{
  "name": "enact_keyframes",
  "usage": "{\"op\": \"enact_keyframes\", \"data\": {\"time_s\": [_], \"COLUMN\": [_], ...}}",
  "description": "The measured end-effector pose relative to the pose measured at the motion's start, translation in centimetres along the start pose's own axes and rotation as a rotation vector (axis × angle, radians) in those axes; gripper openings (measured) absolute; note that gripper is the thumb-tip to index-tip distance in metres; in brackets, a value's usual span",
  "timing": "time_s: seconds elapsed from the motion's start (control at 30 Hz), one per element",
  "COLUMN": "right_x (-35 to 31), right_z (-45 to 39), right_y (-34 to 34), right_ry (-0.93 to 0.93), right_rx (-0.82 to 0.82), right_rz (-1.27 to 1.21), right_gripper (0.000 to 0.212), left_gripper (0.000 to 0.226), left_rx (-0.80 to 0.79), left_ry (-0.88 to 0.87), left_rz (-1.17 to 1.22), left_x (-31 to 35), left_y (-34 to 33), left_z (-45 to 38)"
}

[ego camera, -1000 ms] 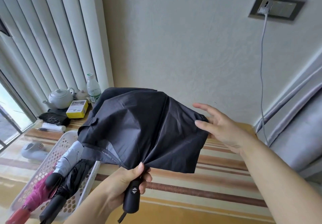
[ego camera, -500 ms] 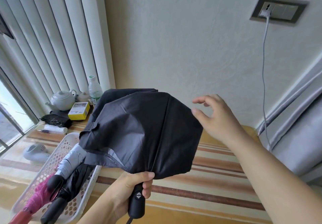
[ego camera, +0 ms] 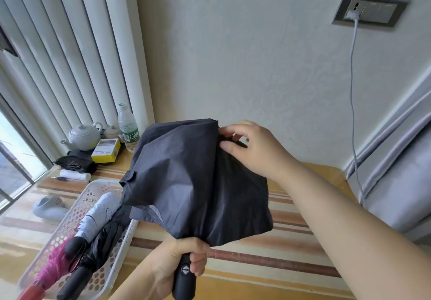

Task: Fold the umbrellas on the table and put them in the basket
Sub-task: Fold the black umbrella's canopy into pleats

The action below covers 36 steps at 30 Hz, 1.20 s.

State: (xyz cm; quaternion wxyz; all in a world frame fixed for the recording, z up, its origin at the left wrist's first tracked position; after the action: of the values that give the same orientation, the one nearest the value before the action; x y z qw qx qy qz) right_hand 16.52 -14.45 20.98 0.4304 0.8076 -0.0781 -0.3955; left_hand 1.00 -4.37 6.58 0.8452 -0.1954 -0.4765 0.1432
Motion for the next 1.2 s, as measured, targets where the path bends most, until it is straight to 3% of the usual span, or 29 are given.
{"op": "enact_keyframes", "data": {"time_s": [0.1,0.2,0.33,0.53,0.63,0.73,0.83,0.9,0.97,1.07,1.1,1.2], "right_x": [2.3,3.8,4.4,4.3,4.7,5.4,6.6,6.2,5.8,6.1,6.5,6.7], "right_z": [0.5,1.2,1.2,0.6,1.1,1.9,2.0,1.7,1.3,1.2,1.4,2.8], "right_y": [1.5,2.0,2.3,1.5,1.4,0.8,1.6,2.1,2.3,1.9,1.3,-1.3], "right_ry": [-0.118,-0.194,-0.184,-0.192,-0.237,-0.322,-0.42,-0.388,-0.331,-0.345,-0.389,-0.534], "right_rx": [-0.025,-0.178,-0.154,-0.296,-0.363,-0.521,-0.433,-0.37,-0.241,-0.002,0.007,-0.194], "right_rz": [0.025,-0.035,-0.169,-0.41,-0.515,-0.443,-0.54,-0.595,-0.581,-0.761,-0.787,-0.701], "right_gripper": [0.029,0.016,0.018,0.011,0.025,0.036,0.023,0.01,0.012,0.024,0.025,0.019], "left_gripper": [0.034,0.035,0.041,0.029,0.025,0.031,0.038,0.039,0.038,0.036,0.035,0.035], "left_rx": [-0.04,-0.112,-0.265,-0.504,-0.587,-0.629,-0.545,-0.547,-0.522,-0.597,-0.613,-0.634], "left_ry": [-0.012,-0.03,-0.045,-0.041,-0.058,-0.109,-0.133,-0.131,-0.125,-0.142,-0.167,-0.184], "left_rz": [0.048,0.033,0.048,0.11,0.202,0.201,0.139,0.148,0.136,0.198,0.217,0.245], "left_x": [0.0,0.1,0.2,0.1,-0.3,0.1,-0.2,-0.4,-1.0,-0.7,-0.4,-0.1], "left_y": [0.5,1.0,1.6,2.8,3.4,4.1,5.2,5.8,6.1,5.1,4.8,4.4], "left_z": [0.0,0.0,-0.1,-0.1,-0.2,-0.1,-0.4,-0.8,-1.4,-1.6,-1.5,-1.5]}}
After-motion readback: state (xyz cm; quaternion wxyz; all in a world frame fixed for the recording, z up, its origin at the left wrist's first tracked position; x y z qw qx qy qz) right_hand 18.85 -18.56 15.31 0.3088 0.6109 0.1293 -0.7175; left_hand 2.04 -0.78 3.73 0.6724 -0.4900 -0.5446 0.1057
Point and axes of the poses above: each hand's wrist, its own z-axis away from the middle knuckle, its own y-axis out of the back of the hand, x = y × z, the point moved 4 cm from there along -z, towards the middle knuckle, and after that the axes turned 5 degrees about y, right-handed, at the moved point
